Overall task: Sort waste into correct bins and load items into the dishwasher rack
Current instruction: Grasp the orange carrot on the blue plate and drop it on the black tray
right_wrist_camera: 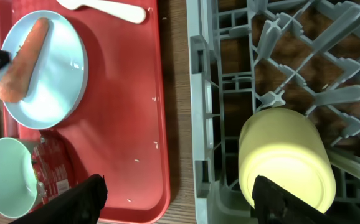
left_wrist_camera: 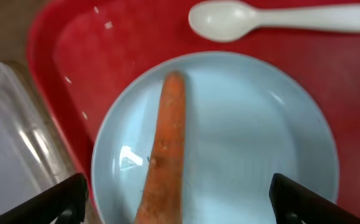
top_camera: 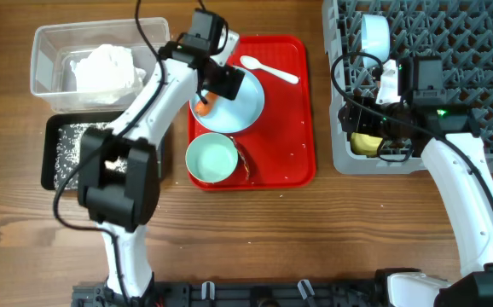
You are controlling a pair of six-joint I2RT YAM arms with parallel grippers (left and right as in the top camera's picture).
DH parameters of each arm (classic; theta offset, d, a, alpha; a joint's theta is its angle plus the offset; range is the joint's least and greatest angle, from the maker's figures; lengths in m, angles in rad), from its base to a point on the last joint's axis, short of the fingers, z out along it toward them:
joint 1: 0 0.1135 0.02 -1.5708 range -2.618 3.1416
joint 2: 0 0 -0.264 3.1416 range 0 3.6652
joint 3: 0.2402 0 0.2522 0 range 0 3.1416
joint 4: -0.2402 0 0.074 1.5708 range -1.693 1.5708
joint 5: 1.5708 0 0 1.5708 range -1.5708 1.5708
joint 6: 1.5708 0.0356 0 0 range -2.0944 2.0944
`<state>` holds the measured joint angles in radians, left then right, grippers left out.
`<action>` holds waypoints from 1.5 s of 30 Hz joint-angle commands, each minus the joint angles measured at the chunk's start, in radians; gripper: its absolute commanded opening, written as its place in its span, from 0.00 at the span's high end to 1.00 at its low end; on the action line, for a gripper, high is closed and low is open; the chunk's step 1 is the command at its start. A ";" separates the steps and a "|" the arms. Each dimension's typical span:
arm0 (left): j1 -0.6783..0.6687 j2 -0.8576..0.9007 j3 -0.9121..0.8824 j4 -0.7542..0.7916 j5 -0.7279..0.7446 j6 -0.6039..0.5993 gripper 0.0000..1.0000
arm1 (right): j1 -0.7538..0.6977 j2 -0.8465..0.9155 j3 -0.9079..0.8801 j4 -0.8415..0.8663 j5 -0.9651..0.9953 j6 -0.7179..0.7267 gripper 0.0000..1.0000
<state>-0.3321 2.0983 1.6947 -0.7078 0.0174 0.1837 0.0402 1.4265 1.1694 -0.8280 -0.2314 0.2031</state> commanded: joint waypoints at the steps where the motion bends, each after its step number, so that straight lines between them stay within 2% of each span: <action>1: 0.004 0.060 0.012 -0.005 0.009 0.023 0.07 | 0.000 -0.003 0.015 -0.002 0.006 -0.019 0.21; 9: 0.004 0.156 0.011 -0.018 0.009 0.022 0.17 | 0.000 -0.003 0.015 -0.004 0.006 -0.019 0.21; 11: 0.004 0.176 0.011 -0.023 0.010 0.010 0.25 | 0.000 -0.003 0.015 -0.004 0.006 -0.019 0.21; 13: 0.003 0.181 0.011 -0.026 0.020 0.003 0.48 | 0.000 -0.003 0.015 -0.004 0.007 -0.020 0.21; 15: 0.003 0.180 0.011 -0.029 0.020 -0.012 0.67 | 0.000 -0.003 0.015 -0.004 0.007 -0.019 0.21; 17: 0.003 0.180 0.011 -0.040 0.020 -0.017 0.75 | 0.000 -0.003 0.015 -0.004 0.007 -0.019 0.21; 23: 0.003 0.123 0.015 -0.060 0.019 -0.100 0.81 | 0.000 -0.003 0.015 -0.003 0.007 -0.019 0.21; 29: 0.003 -0.167 0.016 -0.120 0.015 -0.171 0.79 | 0.000 -0.003 0.015 -0.003 0.007 -0.020 0.21; 33: 0.021 -0.365 0.016 -0.301 -0.160 -0.273 0.77 | 0.000 -0.003 0.015 0.000 0.007 -0.020 0.21; 36: 0.089 -0.401 0.016 -0.492 -0.263 -0.427 0.77 | 0.000 -0.003 0.015 0.000 0.007 -0.020 0.21; 40: 0.238 -0.400 -0.013 -0.646 -0.266 -0.599 0.77 | 0.000 -0.003 0.015 0.001 0.007 -0.020 0.19; 42: 0.343 -0.400 -0.065 -0.660 -0.265 -0.681 0.77 | 0.000 -0.003 0.015 0.001 0.026 -0.020 0.17; 45: 0.482 -0.400 -0.227 -0.579 -0.261 -0.717 0.77 | 0.000 -0.003 0.015 0.000 0.041 -0.020 0.17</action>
<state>0.0605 1.7035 1.5894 -1.3453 -0.2249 -0.4515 0.0402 1.4265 1.1694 -0.8295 -0.2165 0.1959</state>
